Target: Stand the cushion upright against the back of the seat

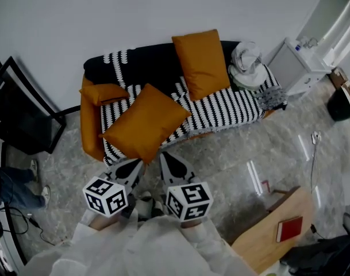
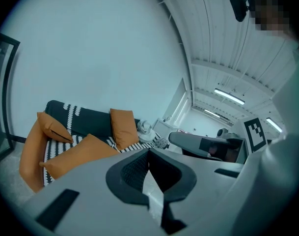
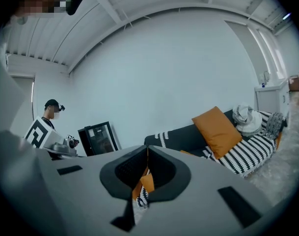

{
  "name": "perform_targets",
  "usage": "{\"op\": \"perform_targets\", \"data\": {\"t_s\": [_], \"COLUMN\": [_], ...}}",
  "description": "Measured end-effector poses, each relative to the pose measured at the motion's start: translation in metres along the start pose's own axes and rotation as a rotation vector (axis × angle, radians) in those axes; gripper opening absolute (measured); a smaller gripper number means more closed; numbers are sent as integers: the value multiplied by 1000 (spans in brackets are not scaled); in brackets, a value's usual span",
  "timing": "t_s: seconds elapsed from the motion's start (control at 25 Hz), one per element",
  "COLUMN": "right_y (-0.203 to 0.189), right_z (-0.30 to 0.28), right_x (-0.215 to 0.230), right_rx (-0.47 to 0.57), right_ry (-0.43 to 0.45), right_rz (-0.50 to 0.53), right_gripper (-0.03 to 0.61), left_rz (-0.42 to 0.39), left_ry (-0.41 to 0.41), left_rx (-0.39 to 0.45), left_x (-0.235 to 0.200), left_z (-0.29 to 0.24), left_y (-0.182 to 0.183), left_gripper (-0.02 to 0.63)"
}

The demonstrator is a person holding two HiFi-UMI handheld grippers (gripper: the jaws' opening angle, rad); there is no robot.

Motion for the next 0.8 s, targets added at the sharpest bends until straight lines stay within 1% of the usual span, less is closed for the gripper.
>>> {"op": "perform_targets", "data": {"t_s": [0.32, 0.52, 0.64, 0.8], "right_y": [10, 10, 10, 10], "right_z": [-24, -42, -54, -62], "right_x": [-6, -10, -17, -22], "right_rx": [6, 15, 5, -1], "right_ry": [-28, -45, -42, -57], "right_rz": [-5, -5, -4, -8], "right_gripper": [12, 12, 12, 12], "left_rz": [-10, -3, 12, -2], "left_ry": [-19, -13, -28, -49], "left_rx": [-7, -7, -6, -29], "left_x": [-27, -50, -64, -73], "left_z": [-6, -2, -1, -5], "left_y": [22, 26, 30, 33], "left_gripper": [8, 8, 8, 8]}}
Point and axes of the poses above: the fingertips, and each gripper's own axes: z backward along the fingers, x to its right, y out of its top, the point moved 8 cm from there along z, backward along the fingers, and after that the axes turned 3 degrees about -x, right-handed, at the moved point
